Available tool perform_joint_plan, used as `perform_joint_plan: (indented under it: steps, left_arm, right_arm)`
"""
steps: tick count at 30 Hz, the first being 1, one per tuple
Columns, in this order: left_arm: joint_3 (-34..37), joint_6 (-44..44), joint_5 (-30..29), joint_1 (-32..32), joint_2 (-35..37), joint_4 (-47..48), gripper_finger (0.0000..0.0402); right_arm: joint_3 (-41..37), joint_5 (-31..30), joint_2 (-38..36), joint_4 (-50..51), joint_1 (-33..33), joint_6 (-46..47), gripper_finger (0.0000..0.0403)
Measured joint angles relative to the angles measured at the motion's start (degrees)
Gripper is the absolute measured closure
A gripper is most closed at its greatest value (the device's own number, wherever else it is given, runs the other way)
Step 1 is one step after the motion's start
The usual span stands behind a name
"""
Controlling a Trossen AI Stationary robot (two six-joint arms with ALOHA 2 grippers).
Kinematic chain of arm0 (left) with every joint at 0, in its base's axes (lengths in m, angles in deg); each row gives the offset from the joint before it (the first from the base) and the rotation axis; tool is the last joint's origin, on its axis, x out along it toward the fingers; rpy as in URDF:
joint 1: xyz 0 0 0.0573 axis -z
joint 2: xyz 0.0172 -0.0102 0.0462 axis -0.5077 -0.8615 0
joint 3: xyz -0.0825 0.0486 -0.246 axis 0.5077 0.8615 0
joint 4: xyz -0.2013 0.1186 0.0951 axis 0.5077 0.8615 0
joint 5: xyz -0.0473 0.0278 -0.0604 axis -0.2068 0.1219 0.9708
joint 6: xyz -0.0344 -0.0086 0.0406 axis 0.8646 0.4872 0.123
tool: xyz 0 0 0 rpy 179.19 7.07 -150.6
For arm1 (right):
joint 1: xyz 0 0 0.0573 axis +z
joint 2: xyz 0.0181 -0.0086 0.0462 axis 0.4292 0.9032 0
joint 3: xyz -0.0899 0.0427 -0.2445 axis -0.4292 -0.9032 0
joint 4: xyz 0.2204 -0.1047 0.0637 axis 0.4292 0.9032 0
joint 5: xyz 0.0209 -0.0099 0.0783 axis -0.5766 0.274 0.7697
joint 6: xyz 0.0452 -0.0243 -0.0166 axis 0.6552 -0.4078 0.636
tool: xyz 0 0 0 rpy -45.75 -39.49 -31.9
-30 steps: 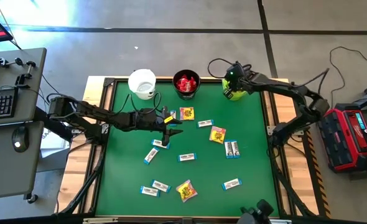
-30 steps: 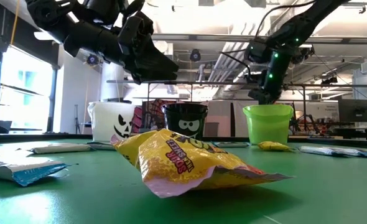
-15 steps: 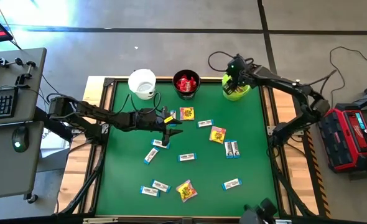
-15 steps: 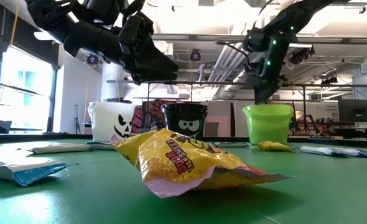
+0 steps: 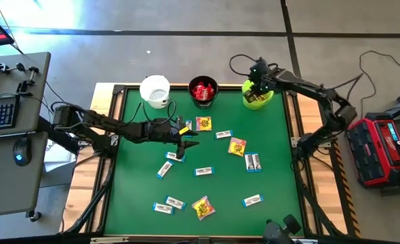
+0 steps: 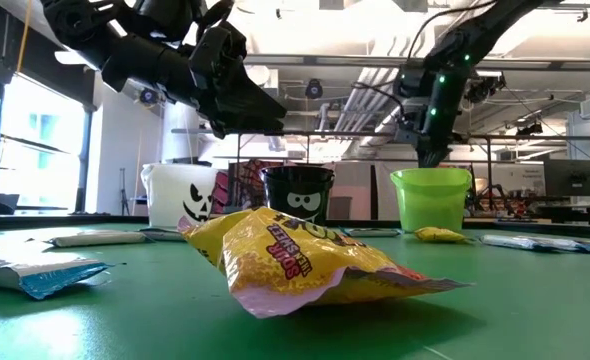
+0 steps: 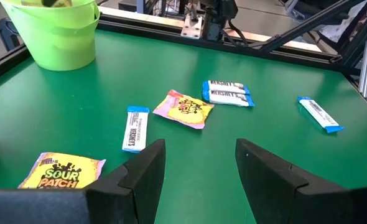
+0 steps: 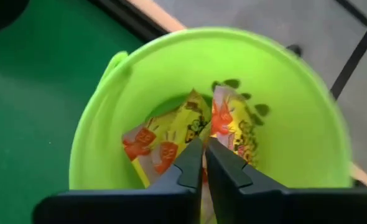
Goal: Sort candy by brand, put in halloween buckets
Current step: Put the yellow candy into the green bucket
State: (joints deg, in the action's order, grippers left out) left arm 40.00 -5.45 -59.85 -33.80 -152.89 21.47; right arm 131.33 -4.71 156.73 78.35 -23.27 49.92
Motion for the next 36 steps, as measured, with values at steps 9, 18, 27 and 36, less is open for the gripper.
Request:
perform_joint_plan:
  steps: [9, 18, 27, 36]
  left_arm:
    - [0.0, 1.0, 0.0, 0.0, 0.0, 1.3, 0.0216]
    - [0.0, -1.9, -2.3, 0.0, 0.0, 4.4, 0.0216]
    - [0.0, -4.1, -7.4, 0.0, -0.1, 8.7, 0.0216]
    - [-3.5, -5.0, -3.0, -0.8, -3.4, 9.6, 0.0232]
  right_arm:
    - [0.1, -0.5, -1.6, -1.6, 2.6, 0.1, 0.0401]
    - [-7.4, -2.6, -13.6, -12.3, 9.6, 1.1, 0.0403]
    - [-29.4, -7.8, -22.2, -43.3, 24.7, 8.4, 0.0403]
    - [-38.4, -20.1, -23.7, -58.7, 40.9, 5.2, 0.0403]
